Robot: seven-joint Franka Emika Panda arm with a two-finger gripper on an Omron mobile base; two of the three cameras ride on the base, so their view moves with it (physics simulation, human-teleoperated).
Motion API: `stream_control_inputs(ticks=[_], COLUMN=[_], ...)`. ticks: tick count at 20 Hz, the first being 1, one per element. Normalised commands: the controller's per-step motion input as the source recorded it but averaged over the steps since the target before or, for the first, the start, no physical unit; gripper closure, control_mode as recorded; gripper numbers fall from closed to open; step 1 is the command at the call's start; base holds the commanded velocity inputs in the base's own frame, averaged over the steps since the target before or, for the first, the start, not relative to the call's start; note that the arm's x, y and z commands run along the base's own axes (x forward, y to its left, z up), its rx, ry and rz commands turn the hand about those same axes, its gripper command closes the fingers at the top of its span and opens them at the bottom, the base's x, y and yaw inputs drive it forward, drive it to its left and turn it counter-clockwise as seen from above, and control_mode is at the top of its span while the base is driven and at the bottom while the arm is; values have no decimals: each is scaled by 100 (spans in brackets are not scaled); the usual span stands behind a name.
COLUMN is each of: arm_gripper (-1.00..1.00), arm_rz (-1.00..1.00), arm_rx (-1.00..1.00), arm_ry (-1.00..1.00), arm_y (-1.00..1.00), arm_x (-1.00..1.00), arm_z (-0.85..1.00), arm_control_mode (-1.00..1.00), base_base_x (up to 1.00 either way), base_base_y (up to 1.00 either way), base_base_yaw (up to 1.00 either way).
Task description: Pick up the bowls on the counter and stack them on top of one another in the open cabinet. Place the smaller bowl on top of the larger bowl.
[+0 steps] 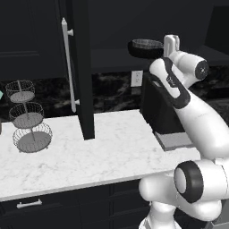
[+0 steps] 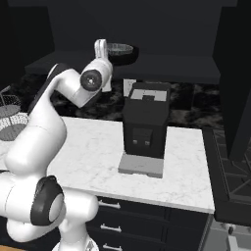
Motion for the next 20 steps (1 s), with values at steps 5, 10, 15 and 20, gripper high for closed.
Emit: stream_control_inputs(ticks=[5,10,15,20], arm_gripper=[-100,-100,-100,-100], arm_rz=[0,0,0,0], arm_rx=[0,-2,-3,-1], arm_ry=[34,30,22,11], arm_y=[3,2,-1,-1], arm_x=[-100,-96,-82,-76], arm_z=[-11,0,0,-2], arm_control_mode=[-100,-100,-100,-100], base_base_x=[0,0,0,0], base_base_y=[0,0,0,0], base_base_yaw=[0,0,0,0])
